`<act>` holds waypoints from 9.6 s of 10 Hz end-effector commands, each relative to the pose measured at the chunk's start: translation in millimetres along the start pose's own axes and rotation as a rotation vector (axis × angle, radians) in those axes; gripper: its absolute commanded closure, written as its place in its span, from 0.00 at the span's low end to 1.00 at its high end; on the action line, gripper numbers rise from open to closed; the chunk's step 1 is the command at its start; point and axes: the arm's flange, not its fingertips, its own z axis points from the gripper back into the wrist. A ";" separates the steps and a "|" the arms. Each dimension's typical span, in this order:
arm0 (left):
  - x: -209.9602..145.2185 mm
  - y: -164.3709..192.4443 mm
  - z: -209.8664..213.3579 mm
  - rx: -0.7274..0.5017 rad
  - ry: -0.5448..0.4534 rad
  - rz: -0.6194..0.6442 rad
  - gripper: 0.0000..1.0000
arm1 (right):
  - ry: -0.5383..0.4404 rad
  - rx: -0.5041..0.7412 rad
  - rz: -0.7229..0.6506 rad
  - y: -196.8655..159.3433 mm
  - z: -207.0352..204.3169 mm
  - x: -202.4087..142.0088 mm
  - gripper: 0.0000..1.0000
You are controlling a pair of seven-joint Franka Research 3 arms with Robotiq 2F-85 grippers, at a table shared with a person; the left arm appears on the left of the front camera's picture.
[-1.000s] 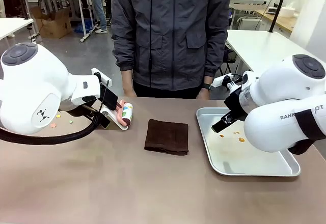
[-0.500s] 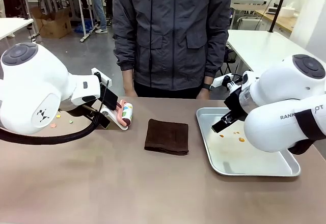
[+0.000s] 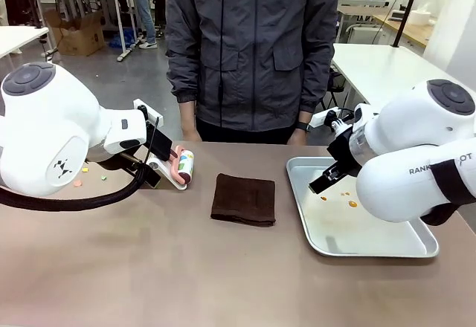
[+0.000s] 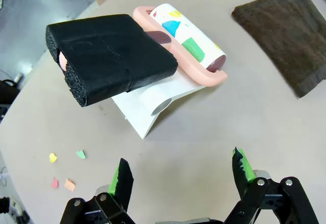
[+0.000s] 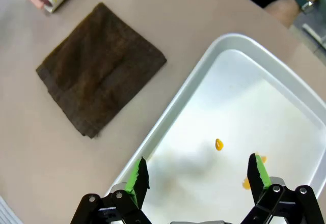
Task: Clean the surface of the table.
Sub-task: Hold the Lint Roller with your left hand and the towel with your right hand.
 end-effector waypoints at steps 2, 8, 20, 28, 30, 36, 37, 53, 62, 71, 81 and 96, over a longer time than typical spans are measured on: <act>1.1 -1.8 22.9 -0.090 0.165 0.157 0.00 | 0.133 0.127 -0.147 -5.0 21.7 -1.2 0.00; -19.7 36.6 118.1 -0.578 0.089 0.510 0.00 | 0.166 0.608 -0.572 -60.7 90.8 -50.3 0.00; -200.9 145.2 126.6 -0.828 -0.395 1.127 0.00 | -0.355 0.692 -1.337 -160.5 136.4 -325.6 0.00; -179.6 227.0 129.2 -0.827 -0.361 1.144 0.00 | -0.300 0.691 -1.348 -249.7 160.6 -337.5 0.00; -137.7 225.3 139.5 -0.743 -0.256 1.039 0.00 | -0.255 0.604 -1.266 -231.3 164.9 -274.9 0.00; 9.0 206.4 131.3 -0.621 0.010 0.806 0.00 | -0.132 0.557 -1.062 -113.5 133.7 -57.3 0.00; 28.5 197.2 119.5 -0.605 0.037 0.775 0.00 | -0.095 0.570 -1.015 -81.6 119.1 -23.1 0.00; 52.7 155.8 18.9 -0.583 0.126 0.750 0.00 | 0.266 0.455 -0.831 70.4 -31.4 40.7 0.00; 94.9 150.9 -36.2 -0.660 0.192 0.784 0.00 | 0.473 0.118 -0.905 70.2 -112.7 133.2 0.00; 100.8 135.0 -44.7 -0.632 0.257 0.753 0.00 | 0.508 -0.040 -0.833 82.3 -150.5 132.6 0.00; 90.6 142.1 -46.3 -0.606 0.246 0.730 0.96 | 0.524 -0.029 -0.810 85.0 -151.3 131.5 1.00; 75.5 160.8 -5.6 -0.963 0.060 0.796 1.00 | 0.362 1.128 -0.993 10.2 -110.9 92.5 1.00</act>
